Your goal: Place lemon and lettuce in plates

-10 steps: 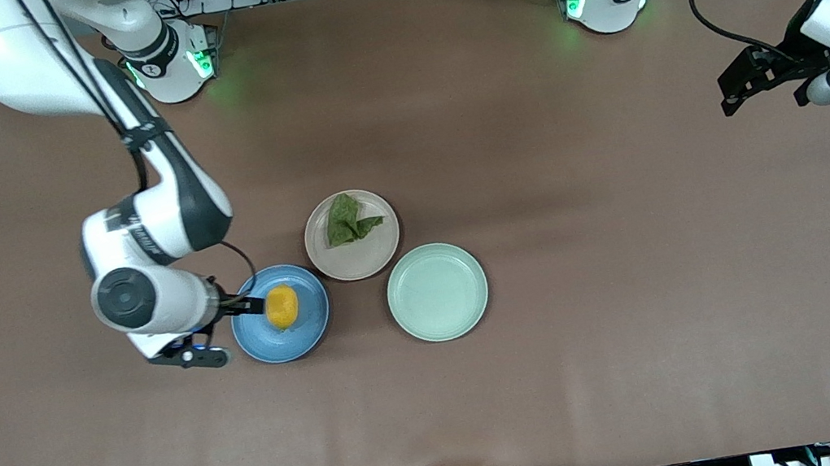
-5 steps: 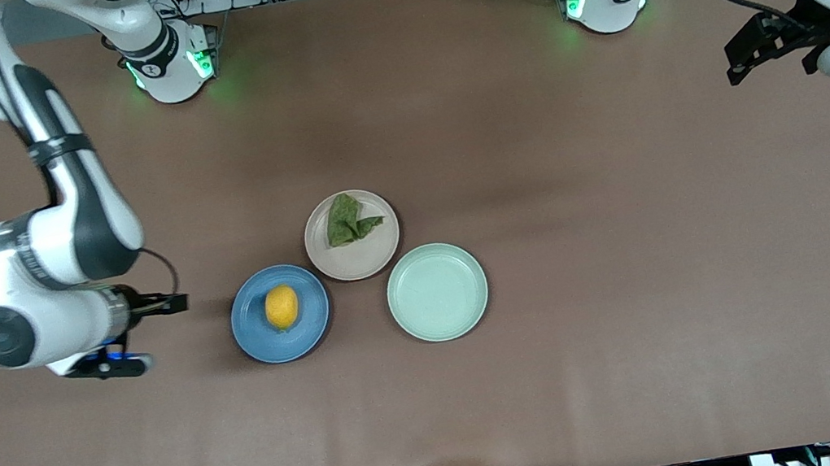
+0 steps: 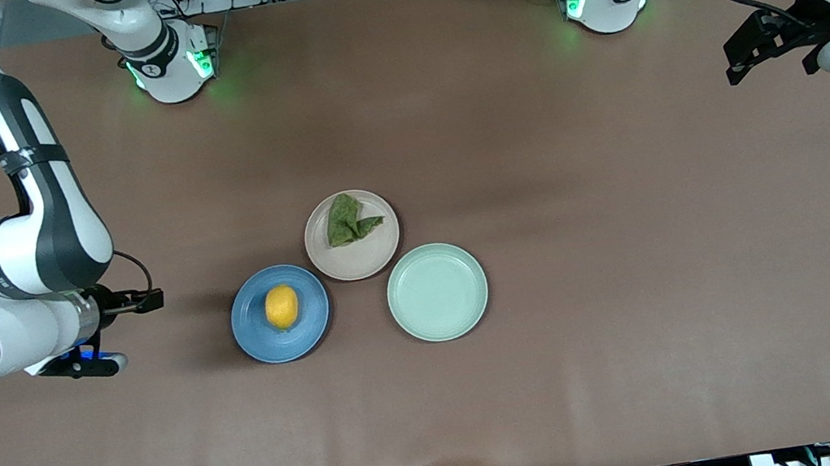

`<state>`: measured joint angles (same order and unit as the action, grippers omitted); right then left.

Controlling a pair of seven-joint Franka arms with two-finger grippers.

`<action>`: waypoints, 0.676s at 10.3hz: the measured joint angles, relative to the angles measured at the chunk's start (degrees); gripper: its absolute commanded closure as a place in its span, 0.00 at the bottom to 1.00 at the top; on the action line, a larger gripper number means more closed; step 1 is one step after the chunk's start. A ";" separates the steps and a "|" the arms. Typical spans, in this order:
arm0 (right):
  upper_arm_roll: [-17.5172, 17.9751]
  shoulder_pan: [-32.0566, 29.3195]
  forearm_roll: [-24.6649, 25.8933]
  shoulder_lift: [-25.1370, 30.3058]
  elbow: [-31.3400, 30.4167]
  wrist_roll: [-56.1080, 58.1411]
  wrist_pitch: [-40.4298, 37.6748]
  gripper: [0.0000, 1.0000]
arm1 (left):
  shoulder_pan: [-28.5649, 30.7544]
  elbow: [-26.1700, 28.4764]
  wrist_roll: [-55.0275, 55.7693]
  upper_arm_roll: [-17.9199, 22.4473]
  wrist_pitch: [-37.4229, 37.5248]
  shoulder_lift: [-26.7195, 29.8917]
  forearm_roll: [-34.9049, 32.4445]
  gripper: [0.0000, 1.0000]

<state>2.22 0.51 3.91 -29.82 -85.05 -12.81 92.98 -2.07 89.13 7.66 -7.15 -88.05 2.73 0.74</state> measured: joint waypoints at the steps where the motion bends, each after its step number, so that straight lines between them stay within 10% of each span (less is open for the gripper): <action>1: 0.11 0.04 1.57 1.06 0.08 0.00 -0.05 0.00 | -0.05 0.01 0.00 -0.34 -0.29 -0.11 0.00 0.00; 7: 0.36 0.43 2.74 11.74 0.36 0.00 -1.56 0.00 | -0.04 0.05 0.24 -1.03 -0.68 -0.24 0.00 0.00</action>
<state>2.58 0.94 6.65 -18.09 -84.69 -12.81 91.41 -2.10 89.18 7.89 -8.18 -88.72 2.49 0.74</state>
